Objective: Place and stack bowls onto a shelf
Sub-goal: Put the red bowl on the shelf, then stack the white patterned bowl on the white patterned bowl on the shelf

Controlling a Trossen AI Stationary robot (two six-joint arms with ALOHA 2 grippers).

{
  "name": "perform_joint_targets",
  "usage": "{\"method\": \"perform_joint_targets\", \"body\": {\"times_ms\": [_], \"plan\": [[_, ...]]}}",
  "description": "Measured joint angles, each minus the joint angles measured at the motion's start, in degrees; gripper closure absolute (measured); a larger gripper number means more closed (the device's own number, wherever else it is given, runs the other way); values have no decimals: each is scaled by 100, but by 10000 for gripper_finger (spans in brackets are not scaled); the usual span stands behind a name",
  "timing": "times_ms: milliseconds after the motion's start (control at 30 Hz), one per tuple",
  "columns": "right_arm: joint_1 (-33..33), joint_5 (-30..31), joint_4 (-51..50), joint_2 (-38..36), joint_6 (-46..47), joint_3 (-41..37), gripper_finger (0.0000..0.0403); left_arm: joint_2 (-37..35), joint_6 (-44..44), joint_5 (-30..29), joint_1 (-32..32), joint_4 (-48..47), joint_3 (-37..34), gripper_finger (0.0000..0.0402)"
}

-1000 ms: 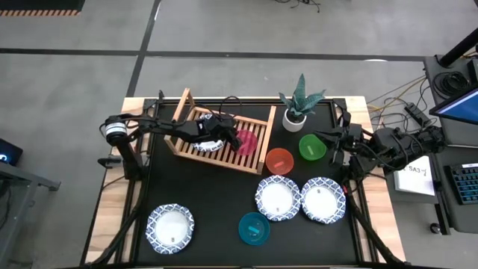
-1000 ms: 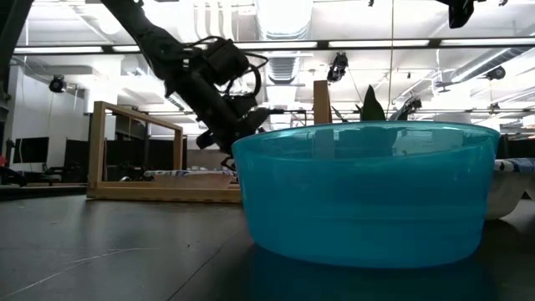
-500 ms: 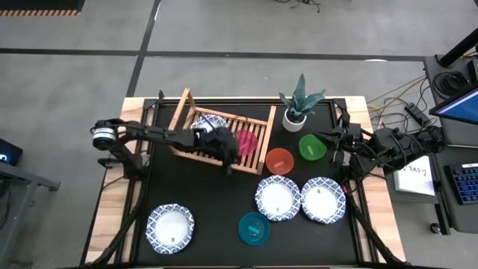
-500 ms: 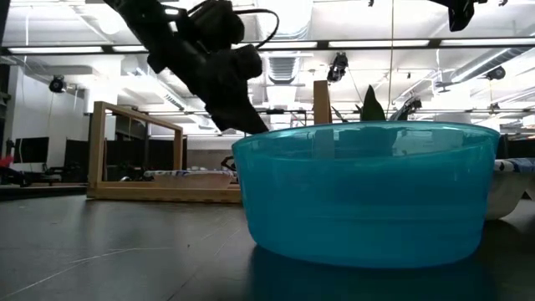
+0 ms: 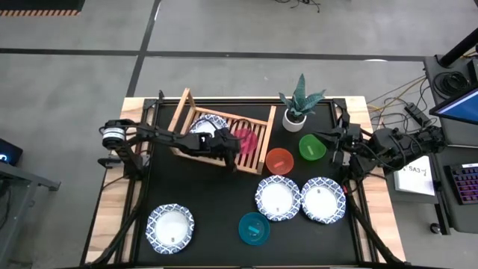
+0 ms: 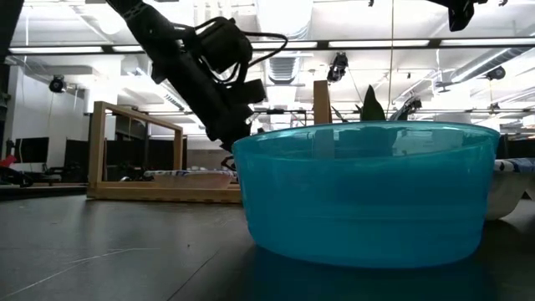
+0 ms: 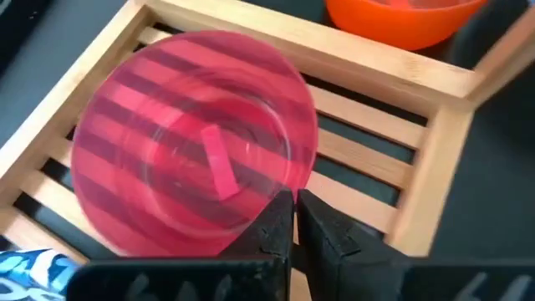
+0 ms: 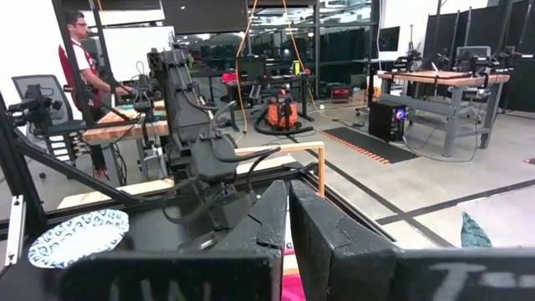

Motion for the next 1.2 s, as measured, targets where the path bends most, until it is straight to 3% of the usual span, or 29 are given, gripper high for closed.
{"method": "perform_joint_targets", "body": {"times_ms": [200,533,800,933,1200], "plan": [[0,0,-4,0,-2,-5,394,-90,7,59,-80,-302,243,400],[0,2,-73,0,-4,-6,394,-96,-157,1076,-304,-1491,817,400],[0,4,-109,0,-39,-6,394,-98,-607,1143,-664,-3524,1551,400],[0,4,-109,0,-51,-6,394,-103,-649,1724,-961,-4762,1881,400],[0,4,-114,0,-50,-21,394,-170,-1101,1902,-1732,-6244,1943,377]]}}
